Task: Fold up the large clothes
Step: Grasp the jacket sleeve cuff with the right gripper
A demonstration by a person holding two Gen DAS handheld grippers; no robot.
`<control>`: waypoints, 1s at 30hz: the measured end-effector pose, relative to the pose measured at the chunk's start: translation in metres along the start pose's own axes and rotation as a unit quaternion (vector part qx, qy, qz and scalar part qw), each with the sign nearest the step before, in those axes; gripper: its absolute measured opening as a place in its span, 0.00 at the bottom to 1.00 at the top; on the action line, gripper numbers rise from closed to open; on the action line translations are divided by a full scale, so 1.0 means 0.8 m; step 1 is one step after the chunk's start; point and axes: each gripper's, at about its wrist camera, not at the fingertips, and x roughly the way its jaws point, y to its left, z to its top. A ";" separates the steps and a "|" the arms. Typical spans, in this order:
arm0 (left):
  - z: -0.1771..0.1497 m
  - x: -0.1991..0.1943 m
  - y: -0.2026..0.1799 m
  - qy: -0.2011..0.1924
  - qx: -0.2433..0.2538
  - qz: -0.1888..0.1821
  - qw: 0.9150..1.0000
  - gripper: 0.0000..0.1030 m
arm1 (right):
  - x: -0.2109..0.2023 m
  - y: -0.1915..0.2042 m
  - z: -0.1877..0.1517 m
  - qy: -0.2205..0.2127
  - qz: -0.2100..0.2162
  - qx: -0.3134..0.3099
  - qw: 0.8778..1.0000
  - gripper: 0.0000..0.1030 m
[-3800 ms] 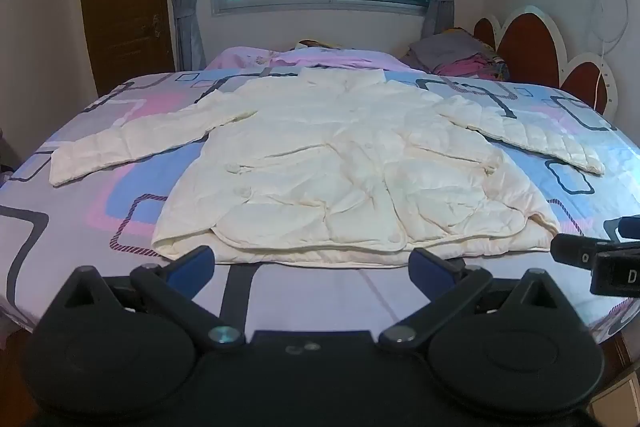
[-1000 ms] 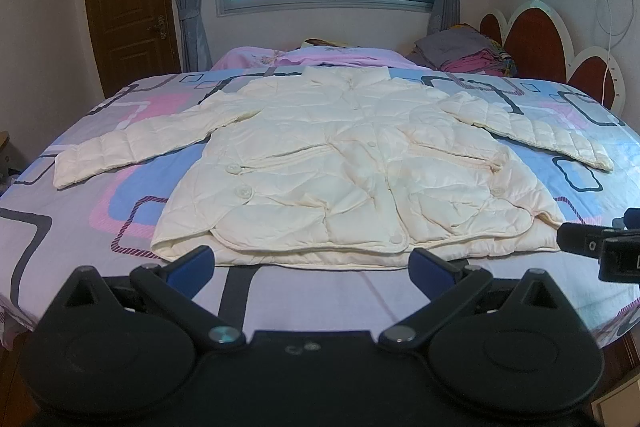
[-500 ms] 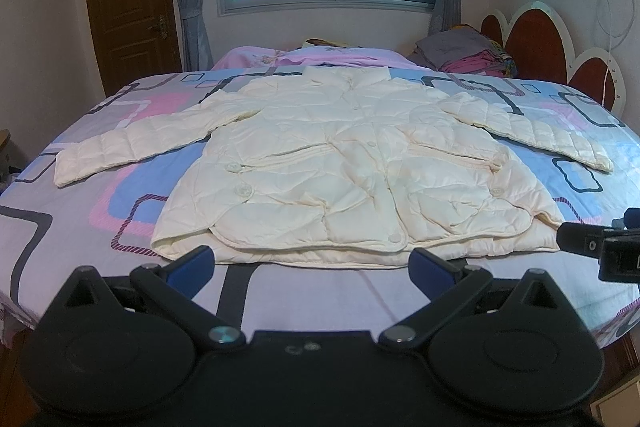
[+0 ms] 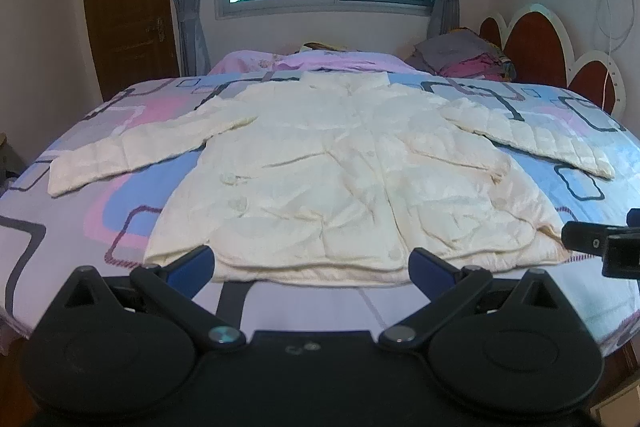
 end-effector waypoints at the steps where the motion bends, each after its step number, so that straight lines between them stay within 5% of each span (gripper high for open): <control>1: 0.003 0.003 0.001 -0.002 -0.003 -0.003 1.000 1.00 | 0.003 -0.002 0.003 -0.001 -0.001 0.001 1.000 1.00; 9: 0.029 0.039 0.000 -0.006 0.004 -0.018 1.000 1.00 | 0.033 -0.009 0.029 -0.010 -0.019 0.006 1.000 1.00; 21: 0.090 0.119 0.007 -0.063 0.000 -0.029 0.998 1.00 | 0.104 -0.020 0.087 -0.020 -0.054 0.029 0.998 1.00; 30: 0.147 0.183 0.010 -0.042 0.031 -0.061 0.997 1.00 | 0.145 -0.035 0.142 -0.063 -0.118 0.060 0.989 1.00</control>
